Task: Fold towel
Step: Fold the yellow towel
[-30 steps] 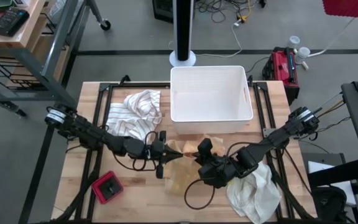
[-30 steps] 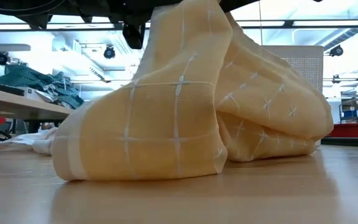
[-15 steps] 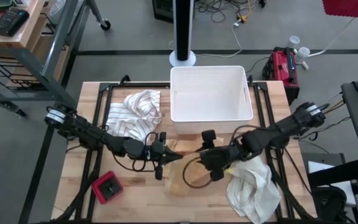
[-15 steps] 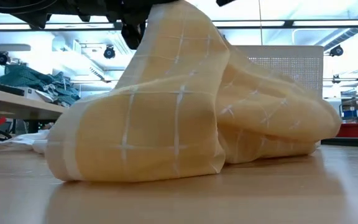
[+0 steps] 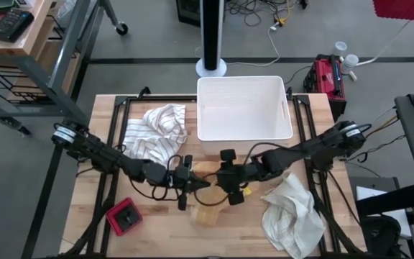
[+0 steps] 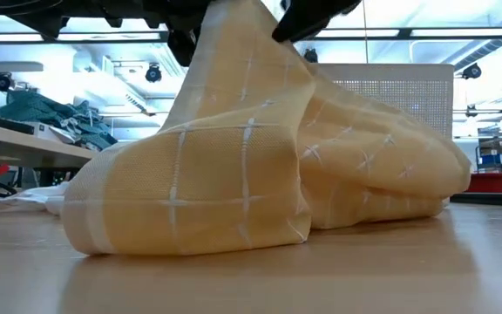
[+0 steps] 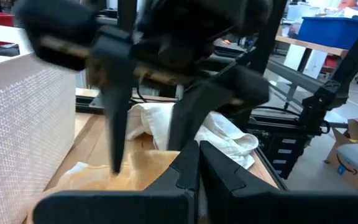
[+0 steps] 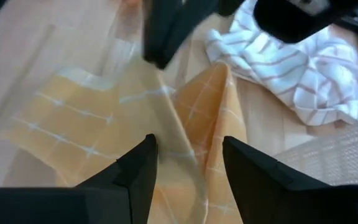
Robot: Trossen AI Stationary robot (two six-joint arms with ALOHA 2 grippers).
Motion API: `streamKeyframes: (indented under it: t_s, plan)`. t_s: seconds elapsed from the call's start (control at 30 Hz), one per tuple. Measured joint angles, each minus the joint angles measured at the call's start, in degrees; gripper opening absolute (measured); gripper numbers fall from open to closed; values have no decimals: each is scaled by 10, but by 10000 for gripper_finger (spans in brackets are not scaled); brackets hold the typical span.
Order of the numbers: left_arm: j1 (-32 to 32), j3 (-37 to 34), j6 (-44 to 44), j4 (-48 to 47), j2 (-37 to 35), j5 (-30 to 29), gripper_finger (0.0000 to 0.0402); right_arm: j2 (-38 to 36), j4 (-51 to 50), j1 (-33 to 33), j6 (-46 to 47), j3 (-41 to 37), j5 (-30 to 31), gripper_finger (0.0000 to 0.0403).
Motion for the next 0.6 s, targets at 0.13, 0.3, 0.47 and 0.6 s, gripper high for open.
streamKeyframes:
  t_s: [0.13,0.3,0.47,0.6]
  plan:
    - [0,0,-5,-2,0,0,2,12,35,1,-28,-1,-40,144]
    - [-4,0,-11,-3,0,0,26,14,46,15,-70,-3,-45,29]
    - [-7,0,-11,-16,0,11,64,14,46,26,-94,-3,-2,4]
    - [-7,0,-15,-25,0,12,93,14,42,36,-113,-3,23,2]
